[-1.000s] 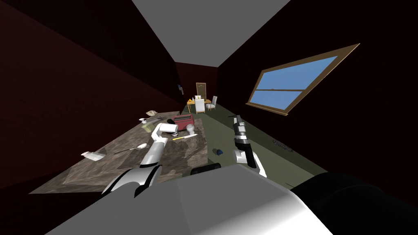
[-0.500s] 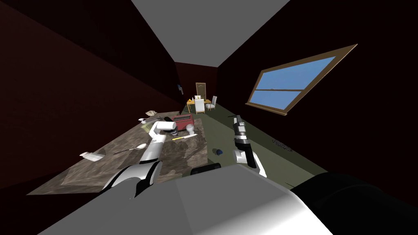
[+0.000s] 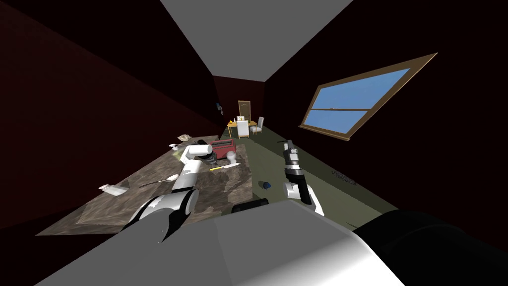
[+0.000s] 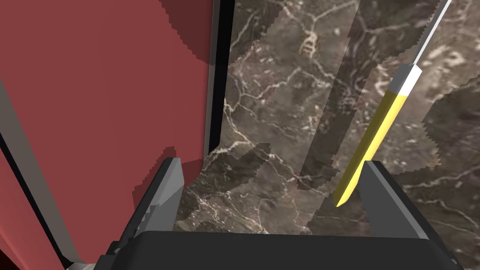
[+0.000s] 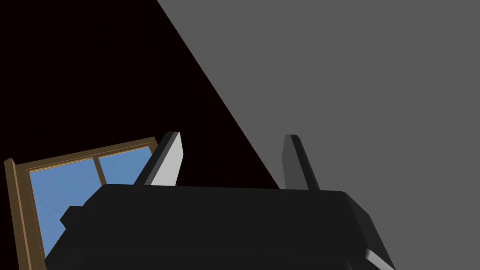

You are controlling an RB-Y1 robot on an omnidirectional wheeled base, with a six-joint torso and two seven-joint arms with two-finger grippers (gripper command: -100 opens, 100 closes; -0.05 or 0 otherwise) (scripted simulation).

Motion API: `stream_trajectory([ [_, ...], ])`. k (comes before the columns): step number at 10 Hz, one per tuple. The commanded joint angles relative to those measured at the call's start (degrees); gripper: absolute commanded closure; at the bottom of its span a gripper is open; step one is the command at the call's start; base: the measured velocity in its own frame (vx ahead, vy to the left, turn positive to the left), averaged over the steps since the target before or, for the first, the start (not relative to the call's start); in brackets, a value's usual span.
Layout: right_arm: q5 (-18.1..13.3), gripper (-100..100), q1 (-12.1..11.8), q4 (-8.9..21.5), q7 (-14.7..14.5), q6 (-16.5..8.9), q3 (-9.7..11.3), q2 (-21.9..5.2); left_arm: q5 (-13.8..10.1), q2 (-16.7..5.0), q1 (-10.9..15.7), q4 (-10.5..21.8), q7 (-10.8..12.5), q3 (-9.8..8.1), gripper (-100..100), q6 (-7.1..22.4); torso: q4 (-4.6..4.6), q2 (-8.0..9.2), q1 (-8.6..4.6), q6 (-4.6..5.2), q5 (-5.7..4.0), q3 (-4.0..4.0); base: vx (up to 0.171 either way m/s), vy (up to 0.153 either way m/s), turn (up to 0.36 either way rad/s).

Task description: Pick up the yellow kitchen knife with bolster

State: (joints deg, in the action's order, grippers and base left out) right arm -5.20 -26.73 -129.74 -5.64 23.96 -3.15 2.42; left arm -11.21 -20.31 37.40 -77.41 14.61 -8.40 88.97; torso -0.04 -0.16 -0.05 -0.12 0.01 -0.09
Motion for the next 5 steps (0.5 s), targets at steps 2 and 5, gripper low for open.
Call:
stream_trajectory([
  [2, 0.0, 0, 0.0, 0.0, 0.0, 0.0, 0.0, 0.0, -1.36, 0.35, 2.44, 4.22, -2.06, -1.27, -100, 1.35, 0.0, -0.02, 0.03, -0.01, 0.01, -0.01, 0.011, 0.015, 0.042],
  [5, 0.0, 0, 0.0, 0.0, 0.0, 0.0, 0.0, 0.0, -2.15, 1.08, 5.27, 9.31, -4.35, -2.28, -100, 2.61, -0.01, -0.01, 0.01, 0.0, 0.0, -0.01, 0.007, 0.01, 0.027],
])
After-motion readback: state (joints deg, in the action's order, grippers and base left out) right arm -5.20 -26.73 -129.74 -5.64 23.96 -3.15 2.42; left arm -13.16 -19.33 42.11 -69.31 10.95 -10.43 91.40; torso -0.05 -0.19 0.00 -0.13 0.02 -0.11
